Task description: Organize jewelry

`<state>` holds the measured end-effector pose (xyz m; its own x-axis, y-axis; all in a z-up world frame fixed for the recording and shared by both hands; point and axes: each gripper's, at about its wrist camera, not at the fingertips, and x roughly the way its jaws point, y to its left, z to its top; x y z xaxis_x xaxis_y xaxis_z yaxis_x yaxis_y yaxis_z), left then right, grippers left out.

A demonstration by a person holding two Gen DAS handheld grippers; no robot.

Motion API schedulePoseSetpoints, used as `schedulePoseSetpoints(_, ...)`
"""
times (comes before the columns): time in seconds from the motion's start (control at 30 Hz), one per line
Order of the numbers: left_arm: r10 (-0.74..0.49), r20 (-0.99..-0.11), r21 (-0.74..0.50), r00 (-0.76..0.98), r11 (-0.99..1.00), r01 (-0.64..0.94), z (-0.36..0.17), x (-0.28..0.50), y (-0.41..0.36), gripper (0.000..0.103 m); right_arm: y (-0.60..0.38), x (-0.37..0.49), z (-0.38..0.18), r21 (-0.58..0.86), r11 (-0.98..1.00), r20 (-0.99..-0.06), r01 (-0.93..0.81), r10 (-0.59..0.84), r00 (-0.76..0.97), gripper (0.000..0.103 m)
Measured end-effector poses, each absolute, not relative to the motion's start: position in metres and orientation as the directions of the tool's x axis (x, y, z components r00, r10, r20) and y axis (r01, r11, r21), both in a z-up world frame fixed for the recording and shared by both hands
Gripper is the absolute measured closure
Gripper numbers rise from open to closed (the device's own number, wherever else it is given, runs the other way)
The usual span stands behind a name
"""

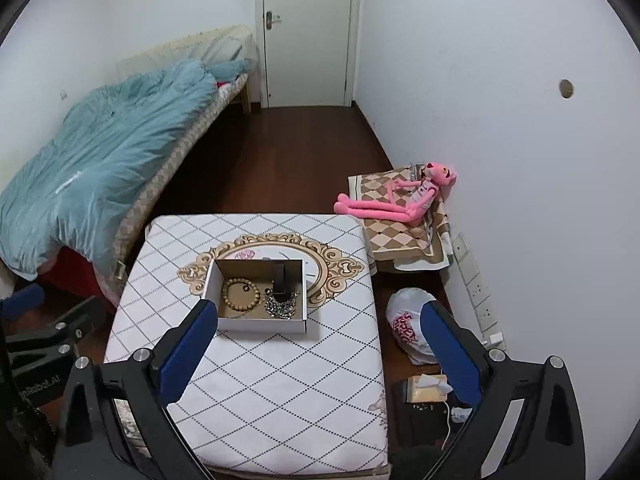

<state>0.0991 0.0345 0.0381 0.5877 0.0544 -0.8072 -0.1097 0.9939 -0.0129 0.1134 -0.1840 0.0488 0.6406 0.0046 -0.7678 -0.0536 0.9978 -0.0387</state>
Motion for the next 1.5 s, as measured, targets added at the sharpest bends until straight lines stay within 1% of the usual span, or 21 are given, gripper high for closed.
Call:
schedulePoseSetpoints(0.27, 0.069, -0.826, 0.010, 0.559, 0.994, -0.108, 0.025, 0.122, 0.034, 0.001, -0.180, 0.145, 0.021, -0.047, 0.997, -0.807, -0.059, -0.003, 0.590, 0.001)
schedulePoseSetpoints(0.73, 0.061, -0.854, 0.001, 0.517, 0.993, -0.116, 0.007, 0.132, 0.036, 0.001, -0.179, 0.158, 0.002, -0.061, 0.996, -0.838, -0.066, -0.015, 0.545, 0.000)
schedulePoseSetpoints(1.5, 0.075, -0.858, 0.017, 0.509, 0.993, -0.118, -0.002, 0.132, 0.035, 0.001, -0.176, 0.158, -0.007, -0.060, 0.996, -0.851, -0.072, -0.013, 0.525, 0.000)
